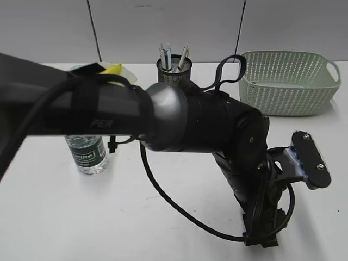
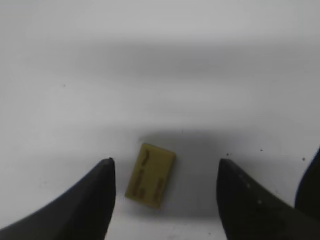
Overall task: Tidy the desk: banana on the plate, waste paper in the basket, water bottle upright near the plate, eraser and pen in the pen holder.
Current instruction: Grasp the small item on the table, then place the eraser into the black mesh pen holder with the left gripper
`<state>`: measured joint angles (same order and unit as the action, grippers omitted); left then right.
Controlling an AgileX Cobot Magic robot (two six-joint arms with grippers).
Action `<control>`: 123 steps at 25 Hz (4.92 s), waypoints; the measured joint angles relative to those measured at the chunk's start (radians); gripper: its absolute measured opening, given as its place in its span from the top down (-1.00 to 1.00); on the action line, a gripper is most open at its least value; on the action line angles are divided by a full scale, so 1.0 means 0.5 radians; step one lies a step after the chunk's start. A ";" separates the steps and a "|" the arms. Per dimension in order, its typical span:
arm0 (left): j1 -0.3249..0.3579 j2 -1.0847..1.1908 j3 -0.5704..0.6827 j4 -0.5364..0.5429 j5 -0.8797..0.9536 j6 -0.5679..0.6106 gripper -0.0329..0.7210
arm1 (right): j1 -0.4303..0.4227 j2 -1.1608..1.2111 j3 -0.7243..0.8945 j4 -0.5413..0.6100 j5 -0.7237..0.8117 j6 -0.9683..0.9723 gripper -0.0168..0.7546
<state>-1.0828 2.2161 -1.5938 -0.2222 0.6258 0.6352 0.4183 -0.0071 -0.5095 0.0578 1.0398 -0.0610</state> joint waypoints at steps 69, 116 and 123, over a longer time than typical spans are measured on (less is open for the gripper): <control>0.002 0.130 -0.279 0.262 0.196 -0.002 -0.32 | 0.000 0.000 0.000 0.000 0.000 0.001 -0.23; 0.056 0.249 -0.280 0.178 0.079 -0.006 0.42 | 0.000 0.000 0.000 0.000 0.000 0.001 -0.23; 0.067 0.060 -0.280 0.285 0.108 -0.022 0.42 | 0.000 0.000 0.000 0.000 0.000 0.001 -0.23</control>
<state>-1.0491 2.2459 -1.7339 -0.0799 0.6800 0.6240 0.4183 -0.0071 -0.5095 0.0578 1.0398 -0.0606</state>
